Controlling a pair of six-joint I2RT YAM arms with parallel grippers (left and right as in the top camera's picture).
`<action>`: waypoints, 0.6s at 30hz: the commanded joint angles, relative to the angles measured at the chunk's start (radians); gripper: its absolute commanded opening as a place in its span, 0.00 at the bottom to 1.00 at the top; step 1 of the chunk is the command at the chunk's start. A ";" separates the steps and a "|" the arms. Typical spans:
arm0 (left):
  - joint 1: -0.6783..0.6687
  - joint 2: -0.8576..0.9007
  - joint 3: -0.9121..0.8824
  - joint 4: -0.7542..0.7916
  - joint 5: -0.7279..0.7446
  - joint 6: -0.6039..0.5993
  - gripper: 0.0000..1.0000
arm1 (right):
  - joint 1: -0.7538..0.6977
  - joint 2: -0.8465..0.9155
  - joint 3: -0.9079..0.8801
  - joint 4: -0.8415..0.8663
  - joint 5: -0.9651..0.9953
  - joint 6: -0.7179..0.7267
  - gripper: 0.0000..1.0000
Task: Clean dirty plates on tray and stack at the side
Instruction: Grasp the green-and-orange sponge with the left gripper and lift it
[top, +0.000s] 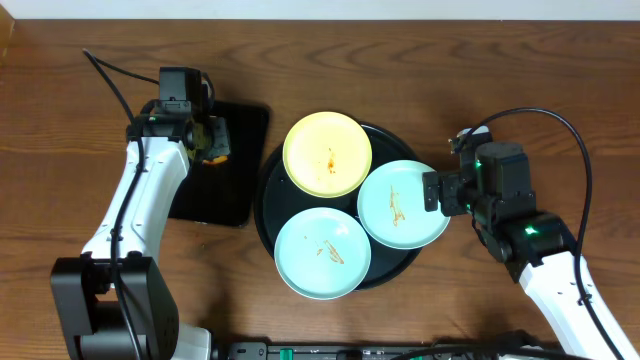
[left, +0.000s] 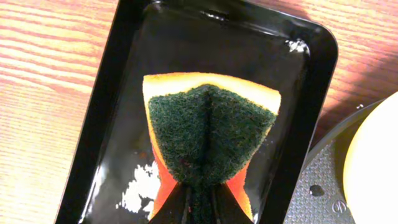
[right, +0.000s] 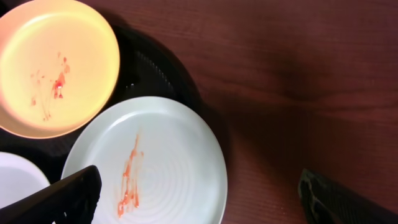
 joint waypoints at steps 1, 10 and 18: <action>0.002 -0.003 0.016 0.007 -0.003 0.006 0.07 | 0.004 0.000 0.020 0.003 0.013 -0.009 0.99; 0.002 -0.006 0.016 0.063 -0.003 0.006 0.07 | 0.004 0.000 0.020 0.003 0.013 -0.009 0.99; 0.002 -0.016 0.016 0.153 -0.006 0.008 0.07 | 0.004 0.000 0.020 0.003 0.014 -0.009 0.99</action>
